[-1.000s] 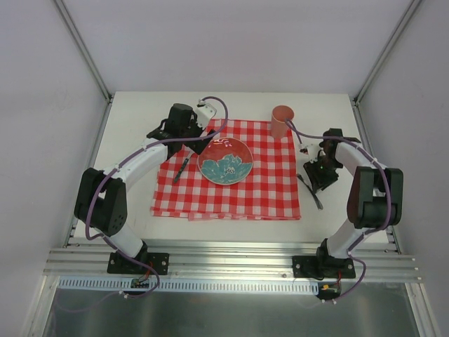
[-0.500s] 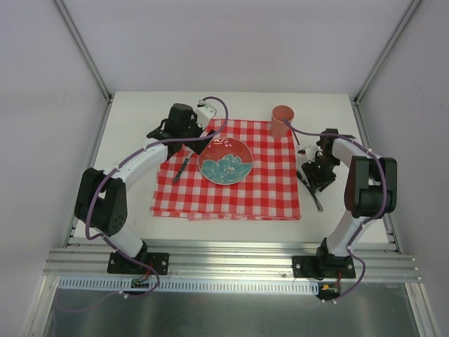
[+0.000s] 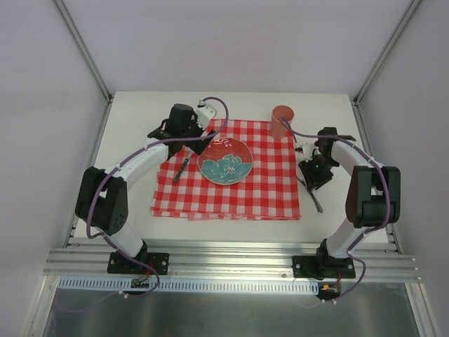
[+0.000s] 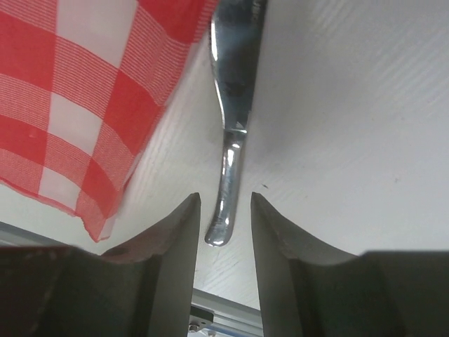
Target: Set the dinner table for one person
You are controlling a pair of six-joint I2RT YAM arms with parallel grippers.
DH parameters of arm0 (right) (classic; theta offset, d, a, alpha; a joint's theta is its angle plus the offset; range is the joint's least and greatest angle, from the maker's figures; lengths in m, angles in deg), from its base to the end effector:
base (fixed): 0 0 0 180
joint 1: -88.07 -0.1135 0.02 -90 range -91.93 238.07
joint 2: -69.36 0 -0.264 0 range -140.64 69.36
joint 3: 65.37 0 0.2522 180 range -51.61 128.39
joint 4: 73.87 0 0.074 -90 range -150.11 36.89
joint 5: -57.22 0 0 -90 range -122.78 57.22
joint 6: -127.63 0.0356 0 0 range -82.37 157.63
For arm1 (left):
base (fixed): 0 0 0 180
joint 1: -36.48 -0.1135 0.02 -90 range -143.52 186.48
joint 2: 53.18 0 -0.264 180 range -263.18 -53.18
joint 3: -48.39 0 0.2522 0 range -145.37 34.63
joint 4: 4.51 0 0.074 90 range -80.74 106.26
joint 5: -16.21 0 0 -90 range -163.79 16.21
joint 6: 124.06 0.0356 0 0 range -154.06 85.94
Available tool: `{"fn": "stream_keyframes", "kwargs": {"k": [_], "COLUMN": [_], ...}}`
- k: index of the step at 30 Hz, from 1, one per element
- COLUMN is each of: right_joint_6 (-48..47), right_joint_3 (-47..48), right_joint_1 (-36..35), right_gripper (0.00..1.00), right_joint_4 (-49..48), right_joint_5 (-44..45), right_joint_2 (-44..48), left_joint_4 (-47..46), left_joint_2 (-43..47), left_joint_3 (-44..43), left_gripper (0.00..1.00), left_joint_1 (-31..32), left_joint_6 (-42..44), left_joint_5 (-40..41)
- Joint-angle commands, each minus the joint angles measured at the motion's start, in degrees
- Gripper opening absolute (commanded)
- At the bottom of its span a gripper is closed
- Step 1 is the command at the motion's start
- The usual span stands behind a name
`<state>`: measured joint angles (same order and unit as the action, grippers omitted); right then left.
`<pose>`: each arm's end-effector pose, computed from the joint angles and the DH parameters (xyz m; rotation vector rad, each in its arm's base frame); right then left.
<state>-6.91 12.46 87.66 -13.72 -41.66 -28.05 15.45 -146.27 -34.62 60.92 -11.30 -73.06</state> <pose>0.3111 0.0077 0.1834 -1.1334 2.6864 0.1114 0.3438 -0.1557 0.2781 0.8317 1.9229 -0.0044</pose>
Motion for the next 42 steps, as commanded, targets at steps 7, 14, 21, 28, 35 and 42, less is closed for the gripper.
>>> {"fn": "stream_keyframes", "kwargs": {"k": [7, 14, 21, 28, 35, 42], "right_joint_6": [1.9, 0.0, -1.1, 0.1, 1.0, -1.3], "right_joint_3": [0.0, 2.1, 5.1, 7.3, 9.4, 8.7], "right_joint_1": [-4.6, -4.6, -4.6, -3.3, -3.0, -3.0], "right_gripper": [0.38, 0.37, 0.36, 0.36, 0.36, 0.37], "right_joint_4": [-2.4, -2.6, 0.7, -1.1, -2.3, -2.5], "right_joint_5": [-0.7, 0.3, -0.4, 0.3, 0.2, 3.7], "right_joint_2": [-5.2, -6.1, -2.0, -6.8, -9.4, -12.7], "left_joint_4": [-1.6, -1.1, -1.2, -1.2, -1.2, -1.2], "left_joint_2": [0.1, 0.6, -1.4, -3.7, -3.4, -3.0], "left_joint_3": [-2.6, -2.5, -4.0, -7.5, -7.4, -6.9], "left_gripper": [0.99, 0.99, 0.99, 0.99, 0.99, 0.99], "left_joint_1": [1.2, 1.5, 1.8, 2.8, 3.0, 3.1], "left_joint_6": [0.7, 2.5, 2.1, 1.3, 1.5, 1.8], "left_joint_5": [2.1, 3.0, 2.8, 2.4, 2.9, 3.2]}}
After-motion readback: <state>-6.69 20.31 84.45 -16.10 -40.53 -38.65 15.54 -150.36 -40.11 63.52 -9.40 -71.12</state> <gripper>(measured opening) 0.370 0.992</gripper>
